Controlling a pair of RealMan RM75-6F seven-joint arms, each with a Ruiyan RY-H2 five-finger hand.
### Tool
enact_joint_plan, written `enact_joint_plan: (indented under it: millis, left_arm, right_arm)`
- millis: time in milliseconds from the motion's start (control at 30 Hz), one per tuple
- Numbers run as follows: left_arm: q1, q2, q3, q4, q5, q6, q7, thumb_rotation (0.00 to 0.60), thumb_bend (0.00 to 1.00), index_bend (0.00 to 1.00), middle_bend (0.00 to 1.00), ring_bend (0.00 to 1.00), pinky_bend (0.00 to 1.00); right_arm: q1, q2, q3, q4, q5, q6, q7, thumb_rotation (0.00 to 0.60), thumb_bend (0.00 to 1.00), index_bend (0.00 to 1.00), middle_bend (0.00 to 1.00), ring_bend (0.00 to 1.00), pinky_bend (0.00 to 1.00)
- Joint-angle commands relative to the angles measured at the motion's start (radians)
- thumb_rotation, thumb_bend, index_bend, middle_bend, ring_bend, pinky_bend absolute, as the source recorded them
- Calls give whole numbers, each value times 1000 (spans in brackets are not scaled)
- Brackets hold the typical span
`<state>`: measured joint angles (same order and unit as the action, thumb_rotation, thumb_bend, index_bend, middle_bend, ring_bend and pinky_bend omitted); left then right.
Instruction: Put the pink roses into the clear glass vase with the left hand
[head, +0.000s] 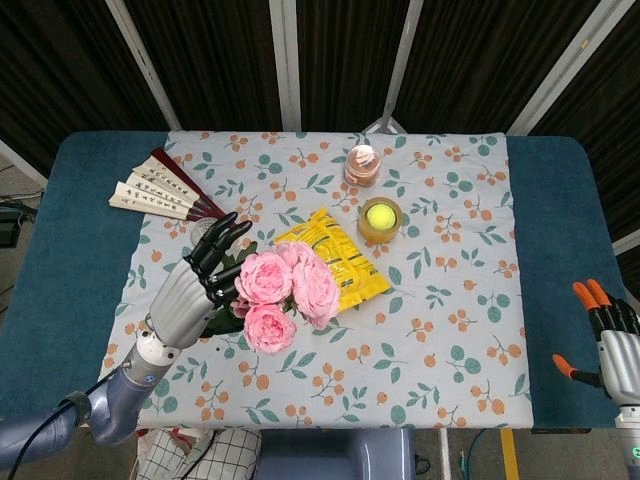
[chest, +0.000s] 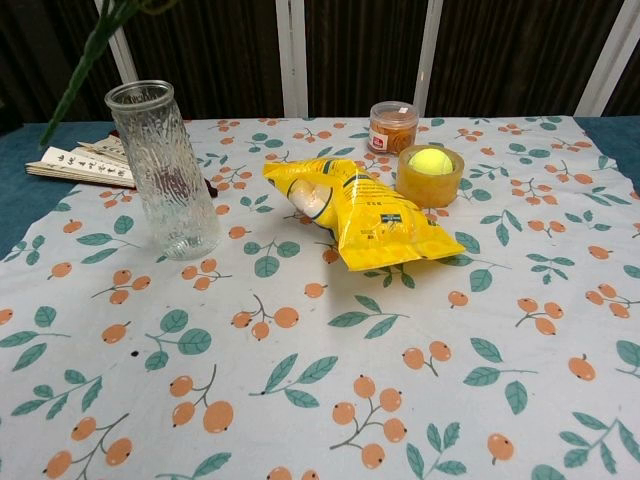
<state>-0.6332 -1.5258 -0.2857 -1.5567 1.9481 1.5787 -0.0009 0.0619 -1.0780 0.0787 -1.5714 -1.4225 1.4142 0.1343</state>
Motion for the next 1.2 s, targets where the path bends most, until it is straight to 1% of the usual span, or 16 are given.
enact_joint_plan:
  millis: [33, 133, 267, 400, 567, 767, 1000, 1100, 1200]
  left_arm:
    - [-43, -19, -30, 127, 79, 111, -72, 600, 526, 527, 505, 65, 50]
    - [-61, -29, -50, 181, 79, 170, -116, 600, 525, 526, 507, 66, 59]
    - [-80, -52, -85, 227, 35, 238, -199, 600, 524, 525, 503, 66, 65]
    - [-93, -57, -108, 250, -11, 270, -251, 600, 523, 523, 502, 66, 77]
    - [-90, -42, -108, 255, -96, 243, -307, 600, 517, 523, 498, 66, 77]
    - [-90, -31, -113, 290, -185, 207, -367, 600, 514, 523, 498, 66, 84]
    - [-126, -53, -141, 423, -250, 186, -418, 600, 514, 523, 508, 78, 89]
    - [-146, -68, -149, 471, -256, 200, -438, 600, 514, 523, 508, 78, 94]
    - [-172, -80, -145, 533, -244, 208, -435, 600, 514, 523, 507, 78, 95]
  right_arm:
    - [0, 0, 0, 1, 1, -1, 2, 600, 221, 107, 19, 19, 0]
    - [1, 1, 0, 1, 2, -3, 4, 600, 221, 108, 18, 19, 0]
    - [0, 2, -2, 1, 2, -6, 7, 600, 221, 108, 19, 19, 0]
    - [1, 1, 0, 4, 7, -9, 6, 600, 221, 108, 19, 19, 0]
    - [4, -4, 0, 7, 13, -17, -4, 600, 221, 107, 19, 19, 0]
    - [8, -9, 0, 6, 20, -24, -21, 600, 221, 107, 19, 19, 0]
    - [11, -17, 1, 8, 28, -32, -38, 600, 221, 108, 18, 19, 0]
    - [12, -19, 2, 9, 33, -35, -42, 600, 220, 108, 18, 19, 0]
    - [13, -20, 3, 10, 37, -37, -45, 600, 221, 108, 19, 19, 0]
